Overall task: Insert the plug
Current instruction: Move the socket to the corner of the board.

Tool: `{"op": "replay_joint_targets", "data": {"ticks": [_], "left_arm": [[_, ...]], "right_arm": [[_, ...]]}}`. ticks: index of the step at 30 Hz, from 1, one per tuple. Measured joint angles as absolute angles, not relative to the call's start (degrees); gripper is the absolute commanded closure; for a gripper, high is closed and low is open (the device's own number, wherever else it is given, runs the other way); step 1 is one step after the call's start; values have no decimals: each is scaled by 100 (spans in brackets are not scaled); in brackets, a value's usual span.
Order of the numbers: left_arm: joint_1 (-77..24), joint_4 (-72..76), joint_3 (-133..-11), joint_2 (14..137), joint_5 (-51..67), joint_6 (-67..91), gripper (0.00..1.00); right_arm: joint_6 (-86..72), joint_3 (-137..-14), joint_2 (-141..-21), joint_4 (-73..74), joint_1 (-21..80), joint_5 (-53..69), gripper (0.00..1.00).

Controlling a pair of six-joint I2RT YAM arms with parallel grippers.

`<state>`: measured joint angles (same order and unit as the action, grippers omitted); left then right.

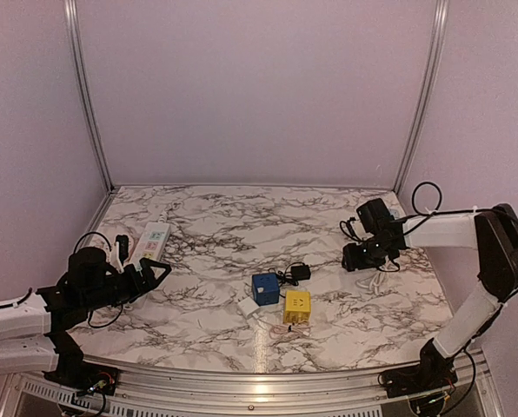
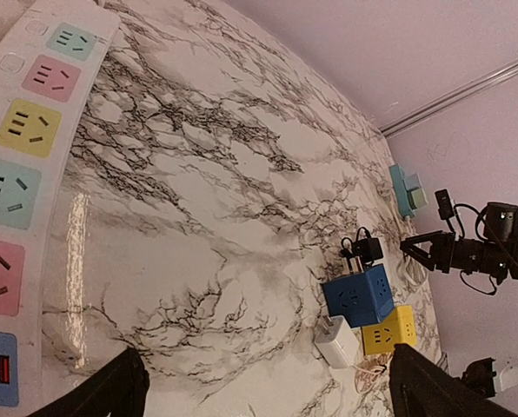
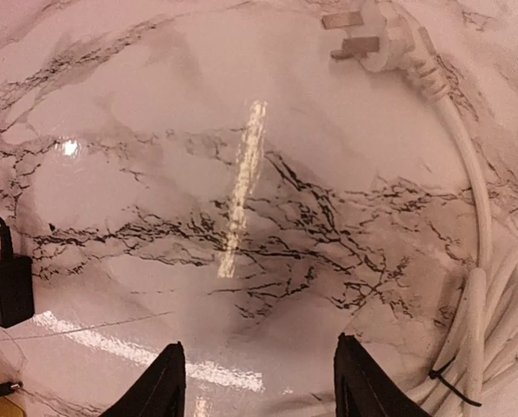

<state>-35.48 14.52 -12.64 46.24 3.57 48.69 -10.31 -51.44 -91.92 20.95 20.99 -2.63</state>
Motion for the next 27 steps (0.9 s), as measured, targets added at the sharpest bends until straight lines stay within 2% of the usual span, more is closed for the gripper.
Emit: {"op": "replay_joint_targets", "data": {"ticks": [4,8,13,20,27], "left_arm": [[-3548,1527,-1271,4670,360,4869,1],[-3548,1553,-1271,4672,360,4866,1],[-3548,1653,-1269,4676,360,4864,1],[-3548,1824,-1269,4831,405,4864,1],[-3548,1986,-1267,4910,451,4866,1]], "right_arm": [[-1426,-4915,-9192,1946,2099,-167,46],[-1785,-4711,-9192,1911,2058,-200,55],[-2080,-4591,-9148,1900,1822,-169,56],[-2300,-4097,-8383,1994,1208,-73,59],[-2512,-4071,-8077,2397,1041,-703,64]]}}
